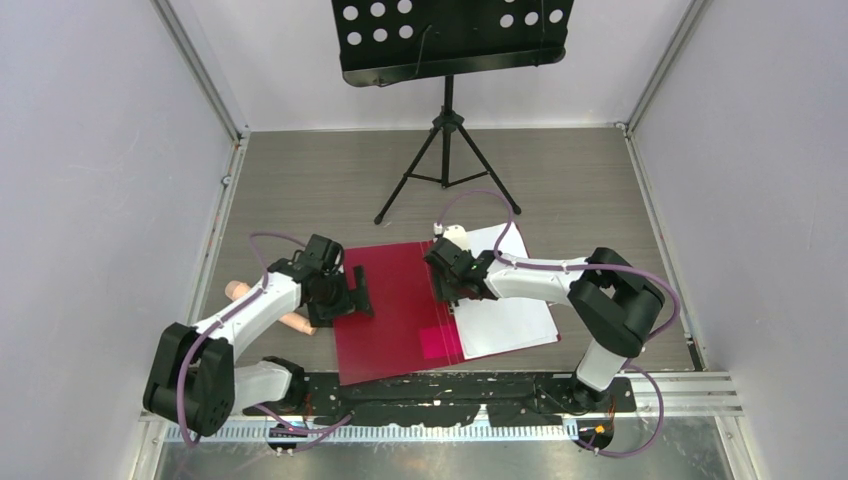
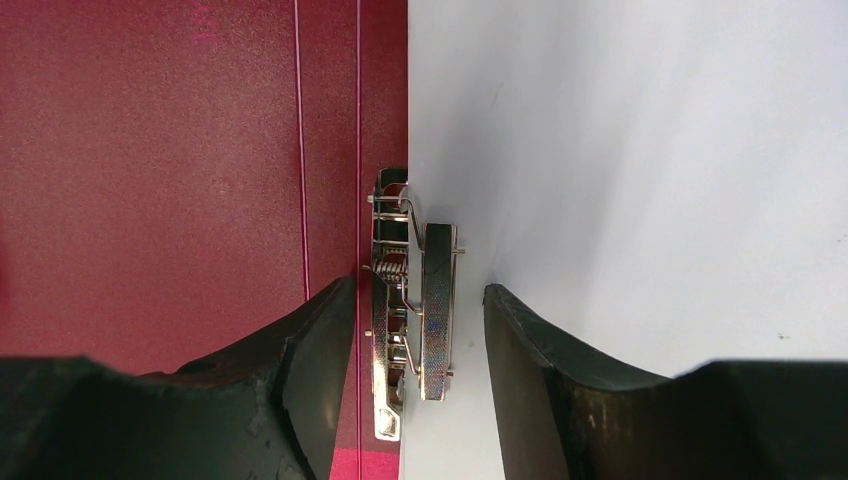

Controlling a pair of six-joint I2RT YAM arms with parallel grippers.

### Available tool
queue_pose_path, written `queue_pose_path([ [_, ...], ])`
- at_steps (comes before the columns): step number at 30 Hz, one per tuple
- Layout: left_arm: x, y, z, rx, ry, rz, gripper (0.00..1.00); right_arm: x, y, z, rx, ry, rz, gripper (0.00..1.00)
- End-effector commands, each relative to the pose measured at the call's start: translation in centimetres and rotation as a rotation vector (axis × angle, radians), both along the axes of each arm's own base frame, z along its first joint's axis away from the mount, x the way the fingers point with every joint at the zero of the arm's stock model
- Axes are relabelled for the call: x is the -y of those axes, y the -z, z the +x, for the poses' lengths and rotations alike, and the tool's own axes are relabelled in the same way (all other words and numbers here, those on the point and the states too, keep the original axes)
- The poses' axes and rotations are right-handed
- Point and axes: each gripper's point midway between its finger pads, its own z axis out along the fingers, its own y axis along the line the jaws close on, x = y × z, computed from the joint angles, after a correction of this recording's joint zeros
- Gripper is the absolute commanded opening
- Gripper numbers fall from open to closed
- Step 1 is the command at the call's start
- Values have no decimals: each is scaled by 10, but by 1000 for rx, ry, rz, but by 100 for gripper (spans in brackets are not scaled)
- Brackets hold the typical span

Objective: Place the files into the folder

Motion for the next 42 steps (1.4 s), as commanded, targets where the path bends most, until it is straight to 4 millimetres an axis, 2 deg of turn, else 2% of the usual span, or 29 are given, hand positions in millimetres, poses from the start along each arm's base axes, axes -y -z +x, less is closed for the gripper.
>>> queue_pose_path([
  [1,18,-7,12,50,33,-101,100,-6,2,-12,-50,-26,41,55],
  [5,22,-8,12,44,41,-121,100,-10,-3,-12,-51,-31,59,58],
  [9,22,-11,13,54,41,-119,100,-14,-17,-9,-31,-34,86,64],
  [12,14,-12,13,50,26,-73,100,-12,-29,-9,-14,-24,106,67],
  [14,10,-16,14,71,25,-57,100,-10,-34,-10,-2,-15,117,68],
  [18,15,-30,15,105,43,-94,100,-5,-34,-9,8,3,107,65],
  [21,19,-49,18,141,50,-119,99,-2,-30,-7,14,15,88,59],
  [23,21,-64,18,168,53,-140,99,-3,-26,-7,9,15,85,49],
  [27,32,-101,20,237,79,-219,99,-13,-18,-8,-19,5,91,39],
  [32,58,-151,20,322,140,-313,99,-32,-12,-14,-44,-16,97,38],
  [37,87,-199,24,415,205,-359,99,-70,-20,-21,-73,-38,200,38],
  [40,103,-215,29,434,228,-377,99,-83,-26,-24,-80,-22,258,43],
  [42,112,-220,31,433,244,-384,99,-77,-31,-22,-66,5,276,50],
])
